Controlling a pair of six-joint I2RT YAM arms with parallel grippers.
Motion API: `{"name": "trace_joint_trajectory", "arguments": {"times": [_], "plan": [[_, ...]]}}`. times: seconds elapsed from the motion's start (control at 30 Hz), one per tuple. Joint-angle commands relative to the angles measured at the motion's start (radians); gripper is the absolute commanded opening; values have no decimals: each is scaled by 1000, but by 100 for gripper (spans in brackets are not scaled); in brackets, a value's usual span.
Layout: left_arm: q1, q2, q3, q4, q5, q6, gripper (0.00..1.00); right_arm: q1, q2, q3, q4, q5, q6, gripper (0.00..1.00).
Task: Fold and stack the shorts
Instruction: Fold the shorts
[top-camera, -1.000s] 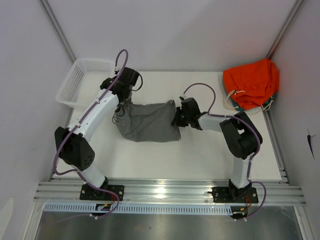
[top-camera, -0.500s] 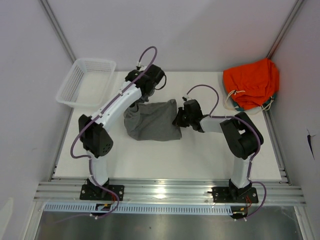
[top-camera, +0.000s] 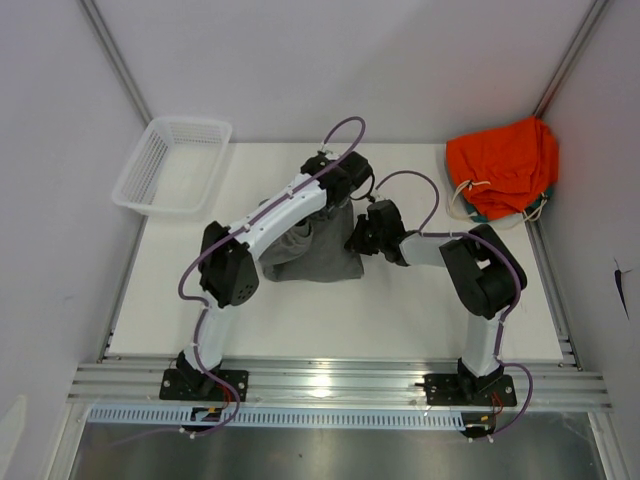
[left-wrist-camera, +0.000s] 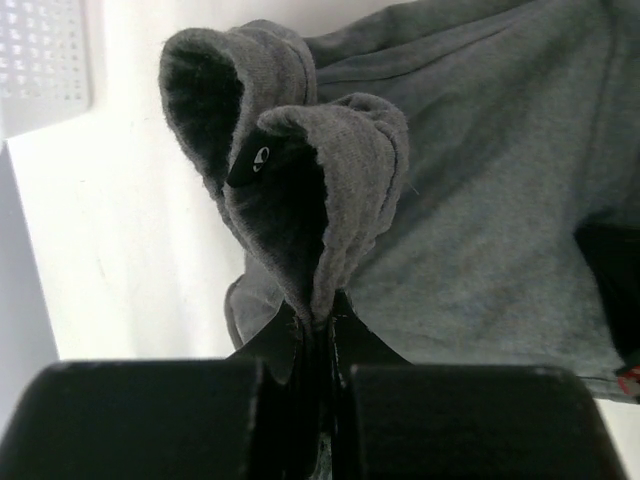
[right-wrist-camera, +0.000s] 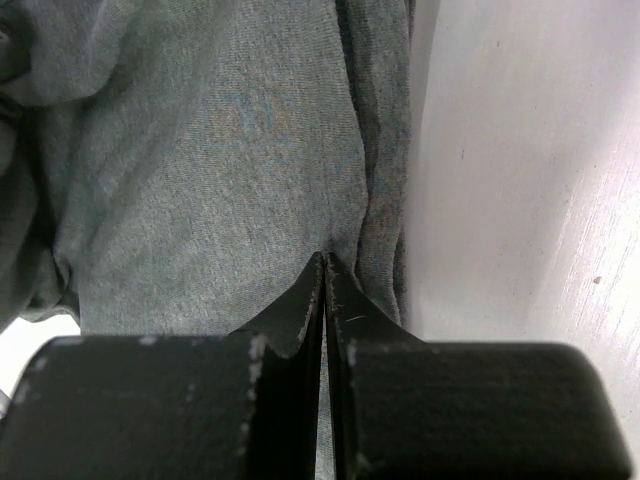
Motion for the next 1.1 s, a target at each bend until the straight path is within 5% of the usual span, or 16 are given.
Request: {"name": "trace_joint_trajectory", "arguments": {"times": [0.0, 0.57, 0.67, 0.77, 0.87, 1.07], "plan": [[-17, 2, 71, 48, 31, -43, 0, 1, 19, -28, -3, 34, 12, 0], [-40, 63, 58, 189, 166, -144, 3, -11, 31, -39, 29, 5, 44, 0], [-41, 71, 63, 189, 174, -152, 12, -16, 28, -42, 29, 5, 47, 0], [-41, 69, 51, 215, 202, -152, 57, -23, 18, -46, 26, 10, 48, 0], [-41, 48, 25, 252, 245, -154, 78, -30, 1, -51, 14, 19, 48, 0], [-40, -38, -31, 345, 338, -140, 81, -45, -44, -62, -15, 39, 32, 0]]}}
